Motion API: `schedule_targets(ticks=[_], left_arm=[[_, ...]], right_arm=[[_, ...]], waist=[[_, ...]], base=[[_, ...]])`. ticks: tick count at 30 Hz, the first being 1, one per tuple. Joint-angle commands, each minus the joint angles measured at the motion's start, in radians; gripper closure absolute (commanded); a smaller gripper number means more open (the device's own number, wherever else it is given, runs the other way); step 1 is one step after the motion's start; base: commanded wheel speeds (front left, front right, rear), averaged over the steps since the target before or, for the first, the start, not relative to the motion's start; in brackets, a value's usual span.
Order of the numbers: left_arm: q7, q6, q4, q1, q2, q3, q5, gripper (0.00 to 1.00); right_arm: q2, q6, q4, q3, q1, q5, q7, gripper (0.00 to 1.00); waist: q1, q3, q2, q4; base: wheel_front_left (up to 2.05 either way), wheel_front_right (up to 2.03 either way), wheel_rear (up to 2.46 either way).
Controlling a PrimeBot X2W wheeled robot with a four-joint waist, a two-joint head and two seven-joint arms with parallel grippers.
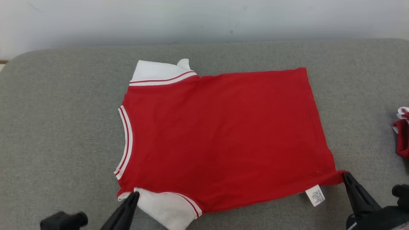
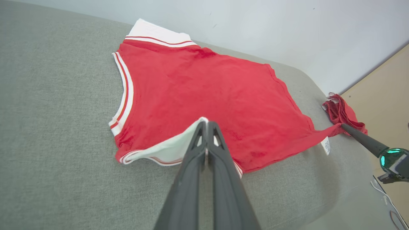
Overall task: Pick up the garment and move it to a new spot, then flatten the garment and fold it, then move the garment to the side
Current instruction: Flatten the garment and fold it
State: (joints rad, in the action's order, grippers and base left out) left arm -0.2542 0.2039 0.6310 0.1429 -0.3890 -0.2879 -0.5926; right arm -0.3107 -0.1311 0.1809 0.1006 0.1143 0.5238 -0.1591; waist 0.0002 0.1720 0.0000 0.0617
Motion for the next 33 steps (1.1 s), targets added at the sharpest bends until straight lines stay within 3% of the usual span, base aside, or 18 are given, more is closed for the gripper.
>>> schedule_targets(ticks=[1, 20, 33], left_arm=[[-0.003, -0.009, -0.013, -0.030, 0.002, 0.005, -0.021, 1.00], [0.079, -0.085, -0.270, -0.435, 0.075, 0.083, -0.095, 1.00], [0.177, -0.101, -0.477, -0.532, 0.118, 0.107, -0.094, 1.00]], right_arm=[[-0.005, 0.001, -0.010, 0.005, -0.026, 0.002, -0.007, 1.00], [-0.083, 0.001, -0.207, 0.119, -0.345, 0.088, 0.061, 1.00], [-0.122, 0.001, -0.314, 0.228, -0.471, 0.134, 0.140, 1.00]], waist=[[-0.0002, 0.034, 0.0000, -0.024], [-0.0002, 0.181, 0.0000, -0.066], [-0.0002, 0.229, 0.0000, -0.084]], base=[[0.00, 0.00, 0.00], [0.00, 0.00, 0.00], [0.00, 0.00, 0.00]])
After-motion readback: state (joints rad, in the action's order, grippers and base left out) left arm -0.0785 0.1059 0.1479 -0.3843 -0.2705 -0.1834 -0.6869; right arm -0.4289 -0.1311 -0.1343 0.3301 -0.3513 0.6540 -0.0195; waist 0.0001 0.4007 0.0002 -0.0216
